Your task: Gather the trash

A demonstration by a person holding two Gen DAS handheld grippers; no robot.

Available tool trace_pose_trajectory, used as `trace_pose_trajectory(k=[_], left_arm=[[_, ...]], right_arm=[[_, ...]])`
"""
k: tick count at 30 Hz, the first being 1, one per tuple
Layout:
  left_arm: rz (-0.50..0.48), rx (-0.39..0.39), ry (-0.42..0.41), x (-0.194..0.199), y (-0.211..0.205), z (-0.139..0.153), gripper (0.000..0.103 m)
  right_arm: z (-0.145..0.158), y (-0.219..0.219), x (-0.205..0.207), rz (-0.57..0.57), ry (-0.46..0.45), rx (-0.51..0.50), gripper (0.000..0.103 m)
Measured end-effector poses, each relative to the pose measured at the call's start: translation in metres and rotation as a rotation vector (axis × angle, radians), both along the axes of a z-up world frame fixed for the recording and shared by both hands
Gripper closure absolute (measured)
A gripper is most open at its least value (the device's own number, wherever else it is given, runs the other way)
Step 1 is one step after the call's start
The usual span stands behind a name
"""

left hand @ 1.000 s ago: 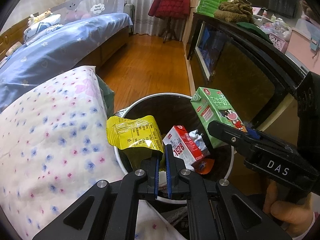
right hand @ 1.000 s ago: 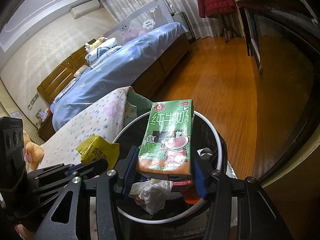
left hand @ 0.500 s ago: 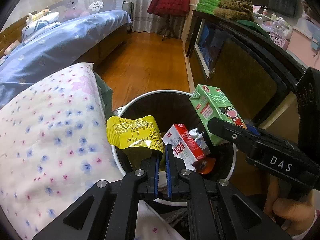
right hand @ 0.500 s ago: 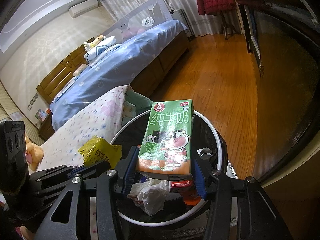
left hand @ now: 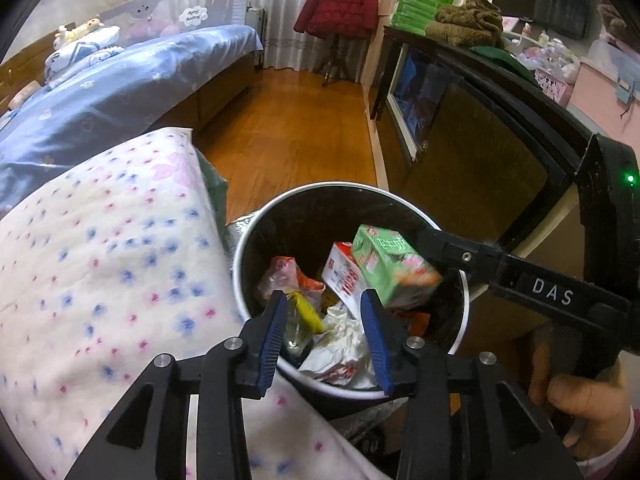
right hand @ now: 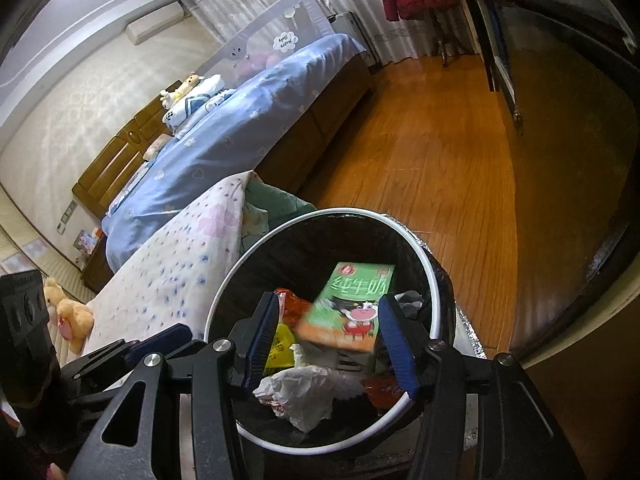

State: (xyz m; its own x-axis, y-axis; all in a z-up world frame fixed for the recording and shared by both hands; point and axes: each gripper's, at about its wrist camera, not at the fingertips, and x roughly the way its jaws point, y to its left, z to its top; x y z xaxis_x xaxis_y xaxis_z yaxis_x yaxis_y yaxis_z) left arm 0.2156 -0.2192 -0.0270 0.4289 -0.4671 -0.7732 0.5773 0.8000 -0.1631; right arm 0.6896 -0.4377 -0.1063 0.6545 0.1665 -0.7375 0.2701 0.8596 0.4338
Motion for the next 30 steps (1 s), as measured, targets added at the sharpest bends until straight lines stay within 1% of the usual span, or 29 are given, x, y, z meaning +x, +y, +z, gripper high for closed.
trace_pose_trajectory(k=[7, 10, 13, 15, 16, 18, 20, 23, 25, 27, 30], left_arm=[[0.049, -0.034, -0.03, -0.022, 0.028, 0.011, 0.063], [0.081, -0.058, -0.051, -0.037, 0.046, 0.018, 0.062], [0.132, -0.092, -0.066, -0.052, 0.072, 0.025, 0.055], [0.166, -0.108, -0.072, -0.061, 0.089, 0.027, 0.051], [0.185, -0.115, -0.075, -0.066, 0.097, 0.026, 0.047], [0.225, -0.126, -0.084, -0.078, 0.116, 0.028, 0.038], [0.251, -0.131, -0.092, -0.088, 0.129, 0.028, 0.03], [0.285, -0.135, -0.12, -0.106, 0.147, 0.031, 0.029], [0.31, -0.128, -0.156, -0.119, 0.158, 0.034, 0.028], [0.331, -0.126, -0.194, -0.129, 0.166, 0.039, 0.028], [0.362, -0.117, -0.27, -0.149, 0.176, 0.047, 0.025]], right_arm=[[0.016, 0.013, -0.009, 0.011, -0.032, -0.006, 0.048], [0.024, 0.023, -0.016, 0.014, -0.054, -0.003, 0.043], [0.031, 0.034, -0.026, 0.015, -0.076, -0.002, 0.038], [0.037, 0.044, -0.034, 0.014, -0.097, -0.001, 0.028], [0.04, 0.049, -0.038, 0.012, -0.107, -0.001, 0.025], [0.045, 0.062, -0.047, 0.013, -0.133, -0.006, 0.017], [0.047, 0.073, -0.054, 0.016, -0.151, -0.018, 0.012], [0.052, 0.09, -0.061, 0.033, -0.172, -0.049, 0.011], [0.055, 0.099, -0.065, 0.041, -0.187, -0.082, 0.01], [0.06, 0.109, -0.067, 0.053, -0.203, -0.116, 0.007], [0.068, 0.123, -0.072, 0.065, -0.237, -0.17, 0.007]])
